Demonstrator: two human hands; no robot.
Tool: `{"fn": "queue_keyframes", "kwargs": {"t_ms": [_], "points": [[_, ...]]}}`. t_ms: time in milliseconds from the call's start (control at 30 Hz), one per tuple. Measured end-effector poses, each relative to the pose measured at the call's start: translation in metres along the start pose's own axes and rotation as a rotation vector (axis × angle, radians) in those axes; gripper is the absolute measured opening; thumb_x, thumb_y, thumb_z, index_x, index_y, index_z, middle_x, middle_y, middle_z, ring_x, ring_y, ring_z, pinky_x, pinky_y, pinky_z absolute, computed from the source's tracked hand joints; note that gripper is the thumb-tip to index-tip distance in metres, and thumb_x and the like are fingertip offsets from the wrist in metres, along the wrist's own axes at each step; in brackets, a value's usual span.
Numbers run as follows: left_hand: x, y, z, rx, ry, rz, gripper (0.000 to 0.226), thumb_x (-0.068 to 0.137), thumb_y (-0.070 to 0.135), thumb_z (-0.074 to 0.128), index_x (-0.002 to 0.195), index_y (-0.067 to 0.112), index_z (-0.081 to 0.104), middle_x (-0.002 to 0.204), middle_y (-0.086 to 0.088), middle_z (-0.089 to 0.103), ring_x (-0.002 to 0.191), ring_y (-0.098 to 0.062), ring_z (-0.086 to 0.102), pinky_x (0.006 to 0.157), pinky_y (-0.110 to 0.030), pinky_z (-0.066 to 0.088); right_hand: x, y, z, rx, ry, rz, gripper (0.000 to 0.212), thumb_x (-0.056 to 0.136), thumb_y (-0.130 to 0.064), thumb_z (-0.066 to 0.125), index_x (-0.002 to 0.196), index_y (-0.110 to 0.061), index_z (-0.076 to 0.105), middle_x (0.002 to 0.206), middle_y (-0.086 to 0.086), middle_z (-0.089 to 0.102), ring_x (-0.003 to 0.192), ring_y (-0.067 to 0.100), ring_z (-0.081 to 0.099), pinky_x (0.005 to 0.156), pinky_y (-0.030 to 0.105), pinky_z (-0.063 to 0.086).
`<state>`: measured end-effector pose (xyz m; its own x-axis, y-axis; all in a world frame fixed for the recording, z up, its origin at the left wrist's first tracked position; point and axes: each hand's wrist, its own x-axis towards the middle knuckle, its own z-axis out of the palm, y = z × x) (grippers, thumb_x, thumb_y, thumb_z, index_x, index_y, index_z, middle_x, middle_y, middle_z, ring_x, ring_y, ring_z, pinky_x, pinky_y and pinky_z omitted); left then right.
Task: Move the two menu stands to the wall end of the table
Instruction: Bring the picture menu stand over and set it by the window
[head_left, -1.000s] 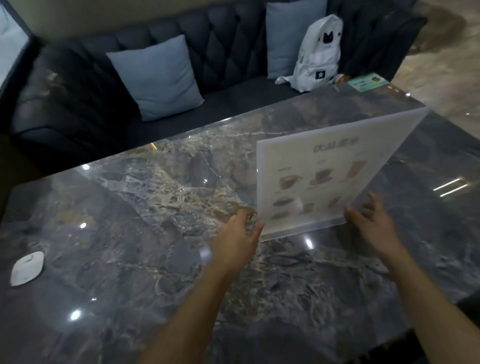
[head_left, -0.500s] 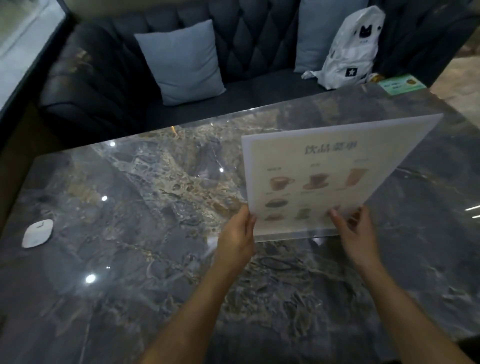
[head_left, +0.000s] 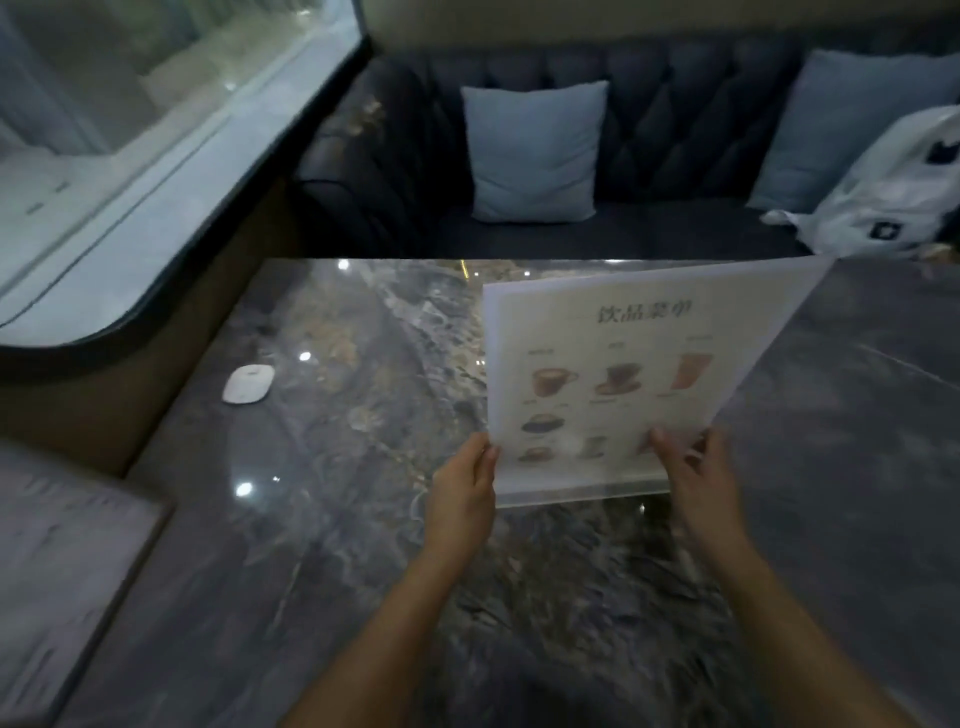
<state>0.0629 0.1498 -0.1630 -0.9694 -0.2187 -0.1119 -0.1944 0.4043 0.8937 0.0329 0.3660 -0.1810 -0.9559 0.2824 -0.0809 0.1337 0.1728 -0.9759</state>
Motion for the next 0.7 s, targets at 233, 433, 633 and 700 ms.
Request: {"fn": "queue_keyframes", "kwargs": {"t_ms": [233,433,633,700], "points": [[-0.004,-0.036,-0.091,-0.09,0.218,-0.096,0.023,0.095,0.017,0.041,0.09,0.003,0.059,0.091,-0.027,0.064,0.085,-0.041,0.06,0.08,-0.055,0.048,0.001,-0.028,0.11,-0.037,-0.202,-0.078,0.037,0.082,-0.032,0.063,0.11,-0.014,0.047,0.113,0.012,0.06,0.1,0.028,0.057,0.089,0.045,0.047],[-0.009,-0.073,-0.171,-0.11,0.352,-0.191,0.023,0.096,0.019,0.04,0.093,0.007,0.06,0.094,-0.021,0.066,0.089,-0.034,0.063,0.085,-0.055,0.05,-0.015,-0.05,0.21,-0.01,-0.343,-0.149,0.038,0.078,-0.032,0.067,0.108,-0.013,0.051,0.105,0.007,0.062,0.088,0.015,0.061,0.073,0.026,0.048],[-0.002,-0.098,-0.234,-0.085,0.466,-0.217,0.024,0.096,0.021,0.039,0.092,0.006,0.057,0.096,-0.023,0.064,0.088,-0.034,0.062,0.085,-0.055,0.05,-0.028,-0.07,0.294,-0.027,-0.43,-0.186,0.035,0.078,-0.034,0.067,0.104,-0.018,0.05,0.102,0.004,0.059,0.086,0.014,0.057,0.072,0.023,0.042],[0.001,-0.104,-0.251,-0.023,0.515,-0.204,0.023,0.096,0.022,0.039,0.09,0.009,0.056,0.09,-0.018,0.065,0.082,-0.031,0.062,0.08,-0.052,0.052,-0.03,-0.078,0.318,-0.006,-0.451,-0.161,0.035,0.076,-0.033,0.069,0.102,-0.018,0.049,0.1,0.001,0.059,0.082,0.011,0.057,0.073,0.027,0.043]]}}
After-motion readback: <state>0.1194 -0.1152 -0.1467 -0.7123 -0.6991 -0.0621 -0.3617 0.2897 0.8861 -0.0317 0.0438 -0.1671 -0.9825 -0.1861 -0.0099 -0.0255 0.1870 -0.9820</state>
